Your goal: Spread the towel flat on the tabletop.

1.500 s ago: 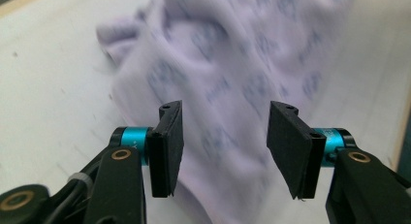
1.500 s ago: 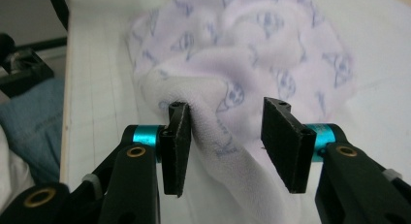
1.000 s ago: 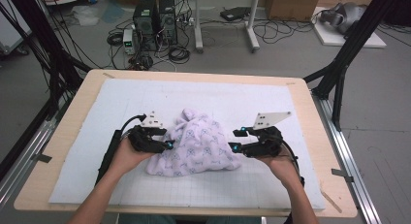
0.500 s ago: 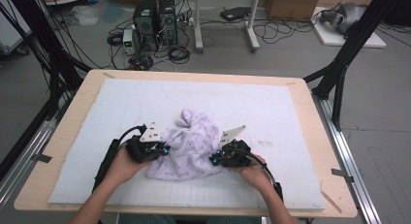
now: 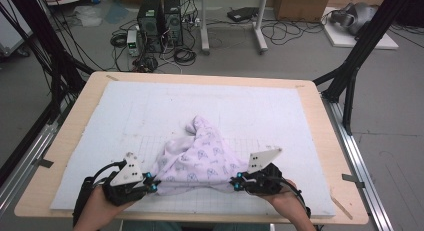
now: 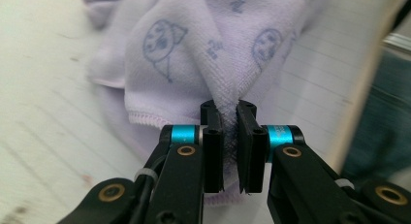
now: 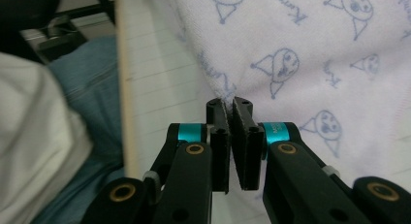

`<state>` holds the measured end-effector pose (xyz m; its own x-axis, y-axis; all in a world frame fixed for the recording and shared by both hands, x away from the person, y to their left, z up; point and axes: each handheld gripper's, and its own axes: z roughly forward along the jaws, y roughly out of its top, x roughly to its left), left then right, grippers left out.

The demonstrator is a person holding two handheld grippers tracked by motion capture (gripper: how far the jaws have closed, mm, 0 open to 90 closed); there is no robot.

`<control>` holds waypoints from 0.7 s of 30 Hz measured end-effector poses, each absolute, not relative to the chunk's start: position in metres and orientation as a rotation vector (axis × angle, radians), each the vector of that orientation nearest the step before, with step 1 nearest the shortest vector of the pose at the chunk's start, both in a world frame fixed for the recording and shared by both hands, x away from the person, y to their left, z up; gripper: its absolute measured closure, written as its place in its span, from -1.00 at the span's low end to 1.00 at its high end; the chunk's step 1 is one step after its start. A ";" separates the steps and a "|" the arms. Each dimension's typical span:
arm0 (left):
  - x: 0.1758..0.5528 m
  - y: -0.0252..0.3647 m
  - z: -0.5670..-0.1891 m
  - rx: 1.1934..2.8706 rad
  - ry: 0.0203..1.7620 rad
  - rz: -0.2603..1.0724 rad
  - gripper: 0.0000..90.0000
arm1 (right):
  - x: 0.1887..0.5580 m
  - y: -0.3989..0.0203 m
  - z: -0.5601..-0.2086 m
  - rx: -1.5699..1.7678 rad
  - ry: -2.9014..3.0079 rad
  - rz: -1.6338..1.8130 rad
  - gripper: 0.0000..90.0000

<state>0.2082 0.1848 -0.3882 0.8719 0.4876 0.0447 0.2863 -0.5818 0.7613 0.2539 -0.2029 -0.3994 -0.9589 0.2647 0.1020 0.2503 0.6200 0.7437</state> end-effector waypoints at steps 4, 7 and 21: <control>0.207 0.184 -0.379 2.210 0.551 0.316 0.32 | 0.249 -0.208 -0.393 0.430 2.777 1.322 0.63; 0.224 0.184 -0.368 2.162 0.566 0.342 0.16 | 0.272 -0.211 -0.381 0.515 2.686 1.327 0.54; 0.338 0.133 -0.420 2.260 0.777 0.323 0.41 | 0.355 -0.183 -0.437 0.770 2.724 1.086 0.57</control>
<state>0.3377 0.1326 -0.4196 0.7875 0.6163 0.0037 0.4378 -0.5636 0.7005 0.3550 -0.1827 -0.4371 -0.8655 0.4939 0.0831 0.4157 0.6158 0.6694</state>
